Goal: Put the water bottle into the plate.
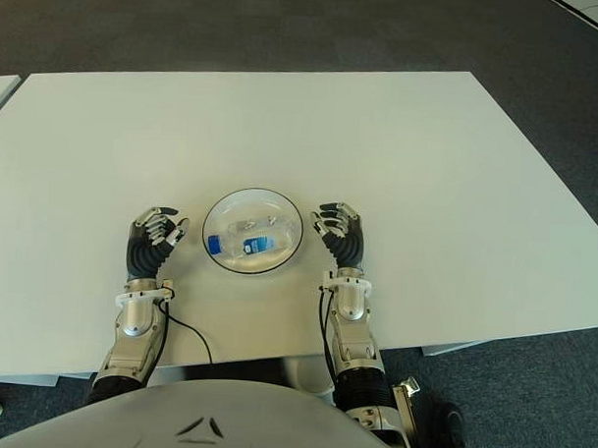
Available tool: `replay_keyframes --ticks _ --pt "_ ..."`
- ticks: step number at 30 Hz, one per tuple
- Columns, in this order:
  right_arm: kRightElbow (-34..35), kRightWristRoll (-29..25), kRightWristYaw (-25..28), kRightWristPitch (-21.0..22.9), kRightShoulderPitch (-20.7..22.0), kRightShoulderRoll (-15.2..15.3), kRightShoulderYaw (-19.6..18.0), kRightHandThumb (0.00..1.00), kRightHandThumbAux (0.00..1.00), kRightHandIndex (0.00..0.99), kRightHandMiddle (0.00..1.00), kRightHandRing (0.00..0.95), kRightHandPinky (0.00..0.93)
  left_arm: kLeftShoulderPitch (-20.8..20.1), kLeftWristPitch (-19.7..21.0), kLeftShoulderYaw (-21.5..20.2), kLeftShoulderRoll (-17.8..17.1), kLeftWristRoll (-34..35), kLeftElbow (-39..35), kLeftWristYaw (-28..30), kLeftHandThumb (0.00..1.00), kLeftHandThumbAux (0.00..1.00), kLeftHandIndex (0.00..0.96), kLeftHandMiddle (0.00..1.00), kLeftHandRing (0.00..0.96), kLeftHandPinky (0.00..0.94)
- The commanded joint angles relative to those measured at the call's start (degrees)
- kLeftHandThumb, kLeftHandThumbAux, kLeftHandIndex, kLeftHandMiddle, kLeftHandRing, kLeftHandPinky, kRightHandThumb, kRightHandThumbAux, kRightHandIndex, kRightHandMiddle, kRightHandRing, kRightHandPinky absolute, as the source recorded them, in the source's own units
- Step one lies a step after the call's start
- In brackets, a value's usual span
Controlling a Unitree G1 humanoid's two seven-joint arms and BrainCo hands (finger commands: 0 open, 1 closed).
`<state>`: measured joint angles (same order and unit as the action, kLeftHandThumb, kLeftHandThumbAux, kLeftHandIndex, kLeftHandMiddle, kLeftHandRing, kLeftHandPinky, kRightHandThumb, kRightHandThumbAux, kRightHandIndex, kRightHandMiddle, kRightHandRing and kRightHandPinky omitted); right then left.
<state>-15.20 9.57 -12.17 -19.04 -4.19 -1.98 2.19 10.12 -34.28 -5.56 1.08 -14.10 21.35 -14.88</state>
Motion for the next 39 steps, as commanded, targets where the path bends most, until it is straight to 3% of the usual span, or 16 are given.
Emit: replay_keyframes --ticks 1,39 --pt "-0.26 -0.20 0.39 1.11 -0.26 -0.03 -0.01 0.703 0.736 0.417 0.401 0.378 0.383 0.57 1.68 0.76 -0.57 0.57 -0.24 0.43 0.702 0.716 0.434 0.687 0.666 0.630" --pt "-3.65 -0.96 2.24 1.28 1.71 0.28 -0.02 0.706 0.737 0.416 0.409 0.381 0.381 -1.51 0.45 1.88 -1.92 0.55 2.99 -1.95 0.703 0.716 0.432 0.666 0.651 0.621"
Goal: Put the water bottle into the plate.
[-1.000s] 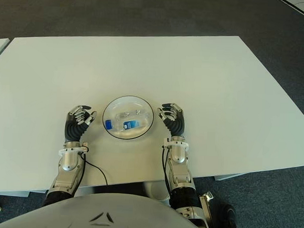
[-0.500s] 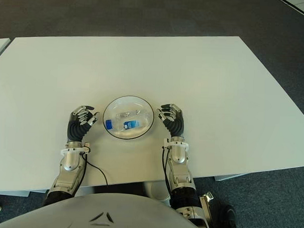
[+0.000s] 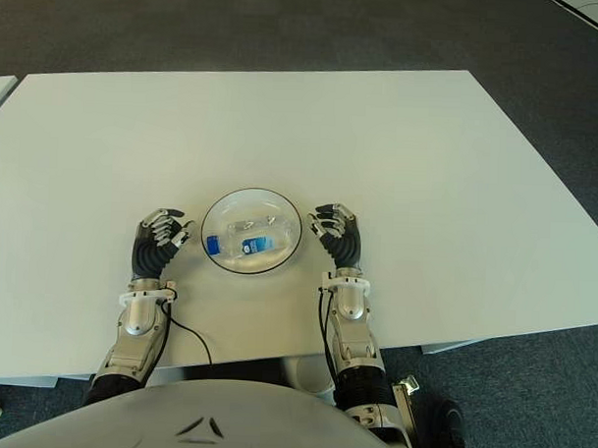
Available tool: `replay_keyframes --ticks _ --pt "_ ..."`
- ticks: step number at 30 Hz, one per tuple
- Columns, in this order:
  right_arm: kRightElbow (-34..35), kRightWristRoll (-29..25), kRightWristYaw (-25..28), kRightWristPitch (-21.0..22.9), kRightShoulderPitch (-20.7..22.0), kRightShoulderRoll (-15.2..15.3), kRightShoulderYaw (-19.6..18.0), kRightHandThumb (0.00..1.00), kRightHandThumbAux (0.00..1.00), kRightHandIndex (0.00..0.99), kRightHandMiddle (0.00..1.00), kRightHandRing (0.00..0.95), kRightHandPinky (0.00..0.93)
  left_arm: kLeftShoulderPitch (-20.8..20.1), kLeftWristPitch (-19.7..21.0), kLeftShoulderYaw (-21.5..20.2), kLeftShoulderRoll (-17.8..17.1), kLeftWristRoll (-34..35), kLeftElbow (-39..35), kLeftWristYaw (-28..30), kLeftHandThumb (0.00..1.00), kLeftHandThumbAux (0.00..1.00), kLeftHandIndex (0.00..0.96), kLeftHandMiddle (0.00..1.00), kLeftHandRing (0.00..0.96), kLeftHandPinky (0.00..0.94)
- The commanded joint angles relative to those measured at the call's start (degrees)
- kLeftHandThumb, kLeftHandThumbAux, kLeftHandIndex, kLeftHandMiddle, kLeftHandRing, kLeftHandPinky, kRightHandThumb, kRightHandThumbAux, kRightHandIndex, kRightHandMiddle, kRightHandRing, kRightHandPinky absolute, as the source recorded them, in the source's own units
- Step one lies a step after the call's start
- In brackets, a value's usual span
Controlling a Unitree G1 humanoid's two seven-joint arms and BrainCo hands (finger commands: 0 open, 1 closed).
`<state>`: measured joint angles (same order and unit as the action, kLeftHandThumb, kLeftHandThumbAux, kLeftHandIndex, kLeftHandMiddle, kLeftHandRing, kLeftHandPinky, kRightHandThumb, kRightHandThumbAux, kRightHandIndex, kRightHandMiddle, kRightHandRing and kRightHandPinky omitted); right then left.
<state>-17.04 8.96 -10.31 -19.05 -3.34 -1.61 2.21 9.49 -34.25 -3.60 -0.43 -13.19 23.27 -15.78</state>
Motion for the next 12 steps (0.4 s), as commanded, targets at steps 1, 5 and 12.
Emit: replay_keyframes --ticks 1,5,12 --pt "-2.10 -0.38 0.44 1.30 0.98 -0.03 -0.07 0.706 0.737 0.416 0.409 0.381 0.381 -0.91 0.72 -0.04 -0.47 -0.48 1.03 -1.15 0.703 0.716 0.432 0.664 0.649 0.619" --pt "-3.23 -0.65 0.89 1.27 1.41 0.19 -0.18 0.706 0.737 0.416 0.405 0.379 0.379 -0.84 2.66 0.11 -0.77 -0.54 0.52 -0.73 0.703 0.716 0.432 0.651 0.638 0.602" --pt "-4.92 -1.30 1.94 1.10 2.03 0.43 -0.54 0.707 0.737 0.415 0.403 0.373 0.371 -1.02 8.35 0.72 -1.44 -0.48 -0.74 0.61 0.701 0.717 0.433 0.624 0.604 0.547"
